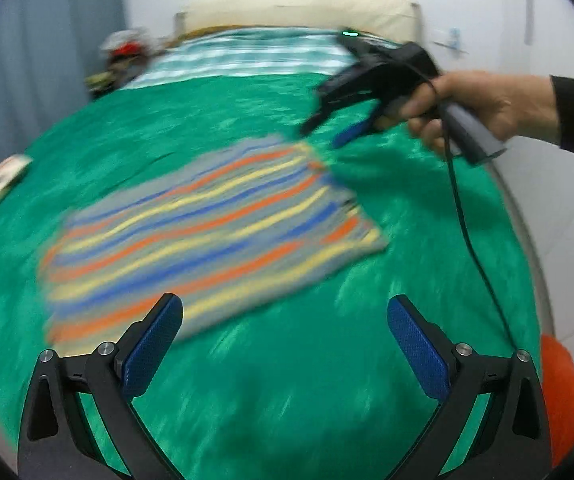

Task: Fold small clothes
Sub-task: 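Close both tools on one long edge of the striped sweater, then lift the gripped edge with both tools and fold it over the sweater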

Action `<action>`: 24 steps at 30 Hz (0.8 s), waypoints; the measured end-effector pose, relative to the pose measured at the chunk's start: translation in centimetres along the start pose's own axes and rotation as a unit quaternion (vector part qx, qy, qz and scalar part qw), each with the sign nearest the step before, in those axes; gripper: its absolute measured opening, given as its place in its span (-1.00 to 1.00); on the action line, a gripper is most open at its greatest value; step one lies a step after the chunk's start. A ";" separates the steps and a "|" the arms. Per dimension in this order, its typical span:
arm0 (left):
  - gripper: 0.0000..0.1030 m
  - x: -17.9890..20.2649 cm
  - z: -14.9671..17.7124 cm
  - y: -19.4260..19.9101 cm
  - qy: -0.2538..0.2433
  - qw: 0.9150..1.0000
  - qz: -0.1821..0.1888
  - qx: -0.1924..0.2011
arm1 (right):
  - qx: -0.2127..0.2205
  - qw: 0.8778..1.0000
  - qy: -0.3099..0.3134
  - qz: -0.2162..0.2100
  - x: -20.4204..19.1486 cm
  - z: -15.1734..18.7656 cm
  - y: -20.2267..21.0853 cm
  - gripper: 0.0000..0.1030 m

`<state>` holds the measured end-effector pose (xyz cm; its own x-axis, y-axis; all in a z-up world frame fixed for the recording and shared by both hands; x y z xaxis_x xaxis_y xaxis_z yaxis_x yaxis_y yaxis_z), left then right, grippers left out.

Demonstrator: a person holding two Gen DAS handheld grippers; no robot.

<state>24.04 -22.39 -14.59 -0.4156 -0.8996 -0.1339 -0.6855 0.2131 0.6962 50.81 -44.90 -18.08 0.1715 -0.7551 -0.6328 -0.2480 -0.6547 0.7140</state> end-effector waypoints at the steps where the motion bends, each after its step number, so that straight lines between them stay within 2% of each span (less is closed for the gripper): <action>1: 0.97 1.2 -0.9 -1.5 -0.013 1.000 0.021 -0.003 | -0.012 1.000 0.010 -0.004 0.2 -0.4 -0.3 0.28; 3: 0.96 4.1 -2.2 -3.9 -0.049 0.998 0.049 0.003 | -0.041 0.999 0.033 -0.010 0.6 -0.9 -1.1 0.28; 4: 0.96 5.3 -2.5 -4.8 -0.066 0.996 0.051 0.005 | -0.050 0.998 0.036 -0.010 1.1 -1.0 -1.5 0.28; 5: 0.88 6.8 -2.8 -6.1 -0.089 0.995 0.048 0.003 | -0.058 0.998 0.030 -0.013 1.9 -1.3 -2.1 0.28; 6: 0.67 8.0 -3.0 -7.4 -0.109 0.993 0.040 -0.003 | -0.061 0.998 0.025 -0.017 2.4 -1.5 -2.5 0.28; 8: 0.41 9.1 -2.9 -9.6 -0.127 0.991 0.021 -0.024 | -0.060 0.997 0.025 -0.029 2.9 -2.1 -3.6 0.28; 9: 0.26 9.4 -2.9 -10.7 -0.128 0.991 0.014 -0.036 | -0.057 0.997 0.026 -0.034 2.9 -2.6 -4.1 0.28; 10: 0.21 9.3 -3.0 -11.4 -0.109 0.993 0.026 -0.045 | -0.056 0.997 0.027 -0.040 2.9 -3.0 -4.6 0.28; 11: -0.04 8.9 -3.1 -11.7 -0.084 0.995 0.039 -0.048 | -0.054 0.997 0.028 -0.046 2.9 -3.6 -5.1 0.28; 12: -0.69 8.3 -3.3 -11.9 -0.052 0.997 0.038 -0.052 | -0.051 0.997 0.028 -0.050 2.8 -4.0 -5.5 0.20; 13: -0.78 7.9 -3.4 -11.9 -0.040 0.997 0.029 -0.054 | -0.047 0.997 0.028 -0.053 2.6 -4.4 -5.7 -0.14; 15: -0.81 7.2 -3.6 -11.7 -0.013 0.998 0.040 -0.051 | -0.047 0.997 0.031 -0.051 2.2 -5.1 -6.5 -0.72; 19: -0.82 3.7 -4.1 -7.5 0.050 0.998 0.042 -0.013 | -0.027 0.998 0.052 -0.037 -0.4 -5.8 -5.5 -0.75; 21: -0.82 0.4 -4.1 -4.9 0.101 0.994 0.042 0.003 | -0.015 0.996 0.070 -0.045 -3.5 -5.9 -4.7 -0.75; 24: -0.82 -5.4 -2.8 -1.5 0.166 0.986 0.018 0.016 | -0.007 0.992 0.105 -0.065 -9.2 -6.2 -5.1 -0.75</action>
<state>28.96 -18.89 -12.94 -0.2247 -0.9655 0.1316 -0.6952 0.2535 0.6727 56.37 -34.80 -14.07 0.3956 -0.6539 -0.6449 -0.1977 -0.7463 0.6355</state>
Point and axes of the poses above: each gripper's, at about its wrist camera, not at the fingertips, and y roughly against the way its jaws point, x to its right, z to its underside, the point moved 3 cm from there along -y, roughly the way its jaws point, and after that the axes turned 11 degrees about -z, right-handed, at the moved point
